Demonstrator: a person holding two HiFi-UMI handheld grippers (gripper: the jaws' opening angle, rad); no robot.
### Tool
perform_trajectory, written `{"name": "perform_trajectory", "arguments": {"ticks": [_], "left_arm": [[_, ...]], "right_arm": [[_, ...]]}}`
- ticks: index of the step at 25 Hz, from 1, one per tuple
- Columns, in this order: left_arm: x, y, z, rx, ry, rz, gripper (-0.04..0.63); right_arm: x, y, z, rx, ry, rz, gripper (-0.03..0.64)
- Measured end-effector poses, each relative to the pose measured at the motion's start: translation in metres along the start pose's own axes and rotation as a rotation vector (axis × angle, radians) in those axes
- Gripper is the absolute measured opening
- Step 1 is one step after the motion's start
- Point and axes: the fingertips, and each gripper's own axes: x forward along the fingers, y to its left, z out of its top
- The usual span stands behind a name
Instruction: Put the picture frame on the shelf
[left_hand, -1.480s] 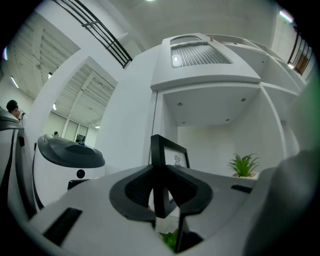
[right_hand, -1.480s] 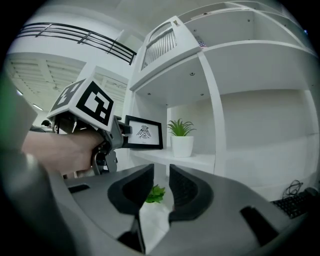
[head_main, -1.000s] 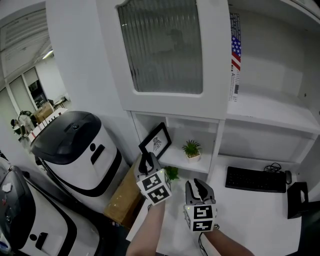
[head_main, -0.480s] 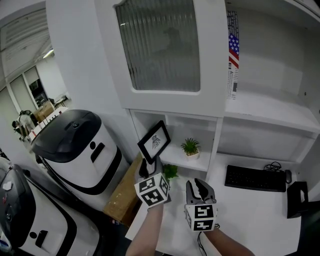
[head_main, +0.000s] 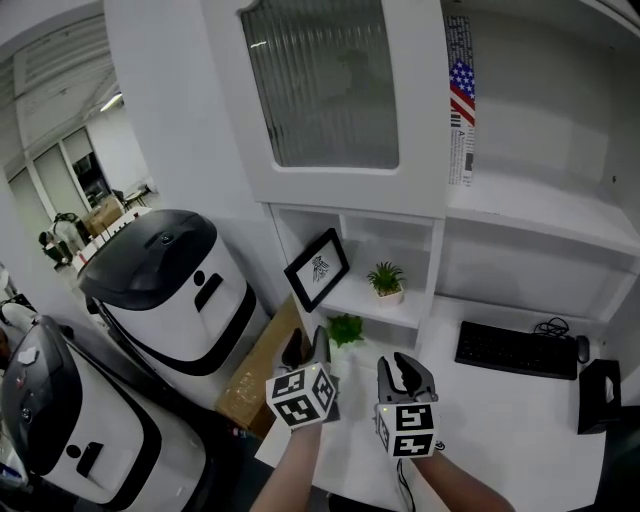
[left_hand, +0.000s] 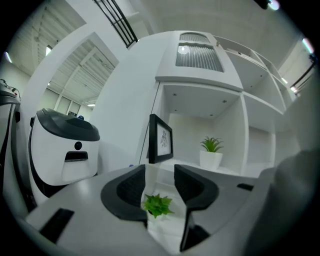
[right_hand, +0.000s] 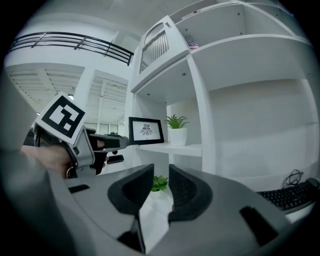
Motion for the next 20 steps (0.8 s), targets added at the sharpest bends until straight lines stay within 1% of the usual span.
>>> {"name": "perform_trajectory", "arguments": {"ticks": [5, 11, 17, 20], "left_arm": [[-0.030, -0.010, -0.023, 0.013, 0.050, -0.041, 0.159], [-0.070, -0.017, -0.046, 0.007, 0.081, -0.061, 0.091], [-0.104, -0.022, -0.058, 0.004, 0.089, -0.071, 0.042], [-0.119, -0.024, -0.064, 0.003, 0.097, -0.081, 0.030]], "right_arm": [[-0.019, 0.001, -0.004, 0.007, 0.003, 0.016, 0.089], [-0.047, -0.004, -0.006, 0.018, 0.003, 0.022, 0.087], [-0.079, -0.012, -0.007, 0.018, -0.005, 0.019, 0.052], [-0.092, -0.012, -0.012, 0.018, 0.007, 0.026, 0.042]]}}
